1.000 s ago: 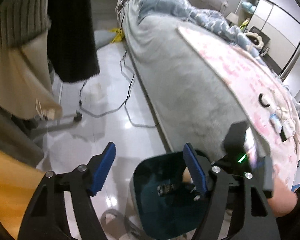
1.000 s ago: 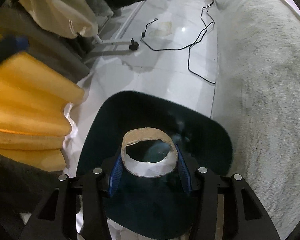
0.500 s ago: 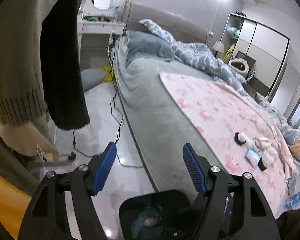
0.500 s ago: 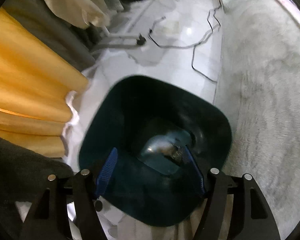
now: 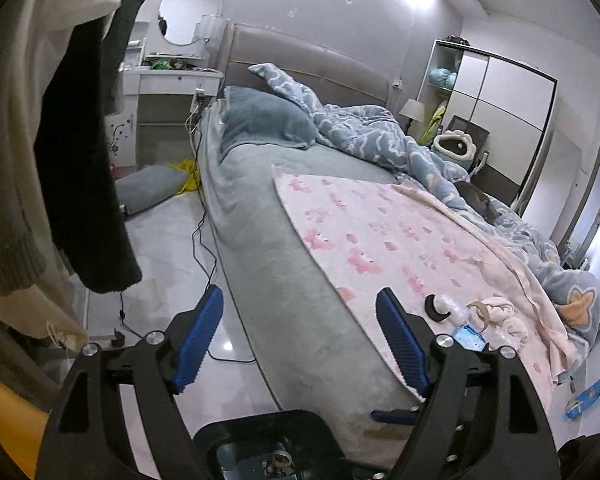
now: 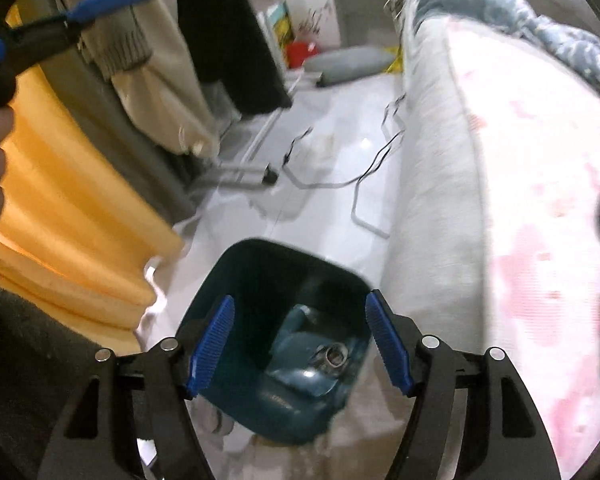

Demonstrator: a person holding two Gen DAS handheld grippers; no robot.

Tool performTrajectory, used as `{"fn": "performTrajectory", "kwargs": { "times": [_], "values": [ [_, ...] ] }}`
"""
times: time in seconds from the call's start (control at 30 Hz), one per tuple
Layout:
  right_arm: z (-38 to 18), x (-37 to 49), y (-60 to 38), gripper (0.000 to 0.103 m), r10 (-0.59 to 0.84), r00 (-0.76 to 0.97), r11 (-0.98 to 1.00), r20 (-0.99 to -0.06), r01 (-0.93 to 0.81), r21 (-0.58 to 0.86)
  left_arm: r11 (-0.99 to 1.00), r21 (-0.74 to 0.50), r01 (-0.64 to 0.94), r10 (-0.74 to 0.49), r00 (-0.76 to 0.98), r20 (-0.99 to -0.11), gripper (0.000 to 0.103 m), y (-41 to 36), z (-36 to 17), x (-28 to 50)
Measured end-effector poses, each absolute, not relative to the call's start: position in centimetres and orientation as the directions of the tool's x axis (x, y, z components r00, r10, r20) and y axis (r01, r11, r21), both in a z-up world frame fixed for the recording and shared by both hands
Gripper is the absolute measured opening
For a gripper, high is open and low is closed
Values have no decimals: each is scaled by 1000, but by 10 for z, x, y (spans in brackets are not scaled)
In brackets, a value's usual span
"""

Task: Collect trash
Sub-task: 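Move both tools back over the bed toward the remaining items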

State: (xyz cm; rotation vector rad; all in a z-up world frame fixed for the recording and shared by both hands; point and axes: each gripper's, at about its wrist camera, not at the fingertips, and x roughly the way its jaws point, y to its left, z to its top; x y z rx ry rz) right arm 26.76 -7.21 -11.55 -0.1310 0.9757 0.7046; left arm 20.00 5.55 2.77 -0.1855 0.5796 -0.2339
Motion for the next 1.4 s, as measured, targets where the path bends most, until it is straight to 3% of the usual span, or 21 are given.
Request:
{"fn": "performTrajectory", "kwargs": {
  "times": [0.53,1.2,1.4],
  "values": [
    [-78,265,-200,70,382,592,899,-710,-415,139,937,-157,311,-345,765,-544,92,-33,19,212],
    [-101,267,-286,70,270,632,957,-726,-261,128,875,-126,468,-442,664,-604,93,-112,-12,222],
    [-106,268,-294,64,289,626,950,-724,-280,137,862,-116,494,-451,642,-620,93,-129,-24,226]
  ]
}}
